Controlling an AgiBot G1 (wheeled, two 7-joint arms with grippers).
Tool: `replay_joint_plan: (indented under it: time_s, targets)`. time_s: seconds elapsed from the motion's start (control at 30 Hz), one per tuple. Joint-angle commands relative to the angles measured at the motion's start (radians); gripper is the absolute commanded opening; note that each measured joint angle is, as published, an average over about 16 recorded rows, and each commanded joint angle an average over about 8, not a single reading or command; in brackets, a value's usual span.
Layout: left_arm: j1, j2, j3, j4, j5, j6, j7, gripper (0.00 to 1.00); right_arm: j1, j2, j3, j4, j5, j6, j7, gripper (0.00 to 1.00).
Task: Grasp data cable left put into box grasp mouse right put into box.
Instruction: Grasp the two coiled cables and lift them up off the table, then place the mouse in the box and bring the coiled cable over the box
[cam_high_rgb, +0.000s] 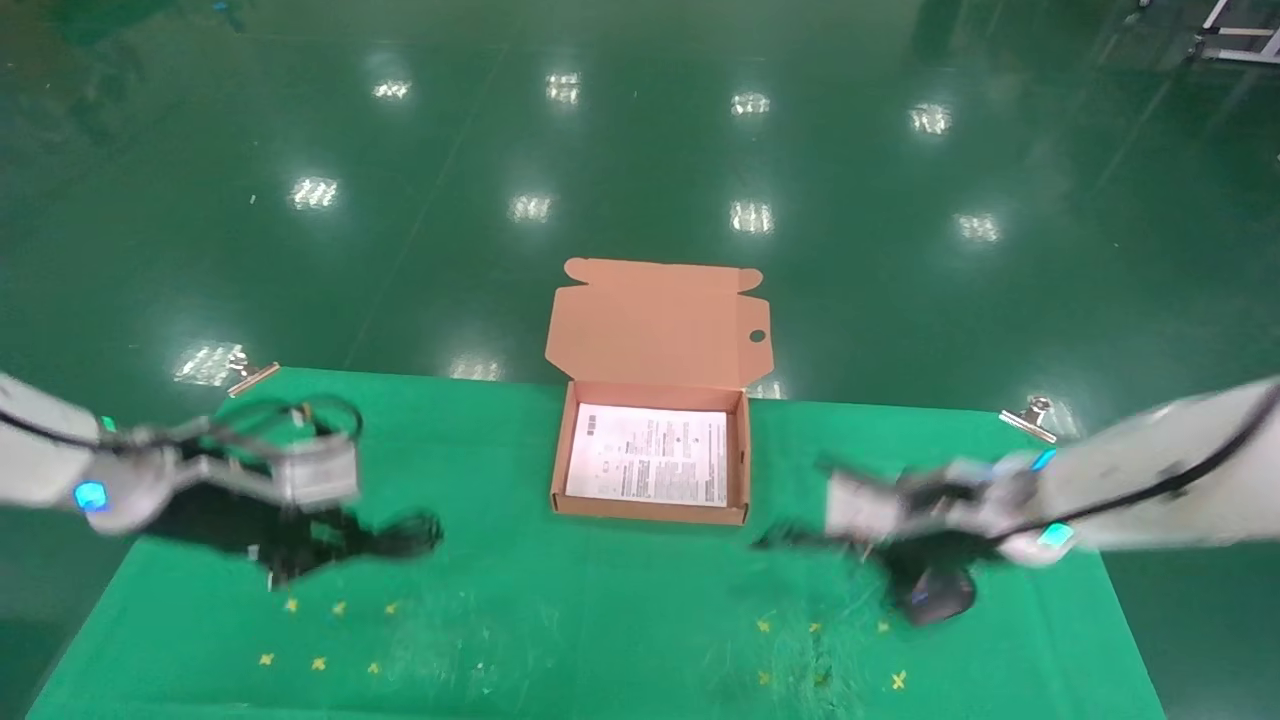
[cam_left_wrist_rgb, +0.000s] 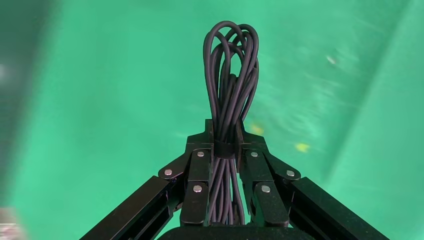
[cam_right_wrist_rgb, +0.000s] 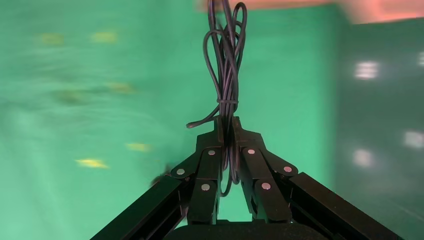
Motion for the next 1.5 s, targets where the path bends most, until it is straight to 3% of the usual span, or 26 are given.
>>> replay_joint_plan:
  time_s: [0.03,0.27,0.53,0.77,1.0,1.2,1.5]
  targets:
    - [-0.013,-0.033,-0.007,-0.081,-0.001,0.008,-0.022,0.00,0.036,0.038,0.012,0.059,-0.026,-0.002,0.046,0.00]
    - [-0.023,-0.086,-0.041,-0.384,0.019,-0.043,-0.162,0.00,0.131,0.037,0.058,0.152,-0.091,0.057,0.113,0.00]
    - [-0.040,-0.056,-0.061,-0.578,0.066,-0.123,-0.257,0.00,0.205,-0.079,0.098,0.081,-0.072,0.180,0.057,0.00]
    - [-0.074,0.013,-0.056,-0.597,0.133,-0.191,-0.271,0.00,0.261,-0.208,0.123,-0.074,-0.017,0.297,-0.067,0.00]
    - [-0.104,0.071,-0.048,-0.565,0.205,-0.252,-0.277,0.00,0.306,-0.308,0.148,-0.211,0.071,0.358,-0.206,0.00]
    - [-0.115,0.091,-0.044,-0.550,0.230,-0.267,-0.285,0.00,0.329,-0.345,0.163,-0.266,0.120,0.373,-0.286,0.00]
    - [-0.099,0.080,-0.038,-0.568,0.255,-0.272,-0.294,0.00,0.321,-0.355,0.159,-0.290,0.133,0.368,-0.298,0.00]
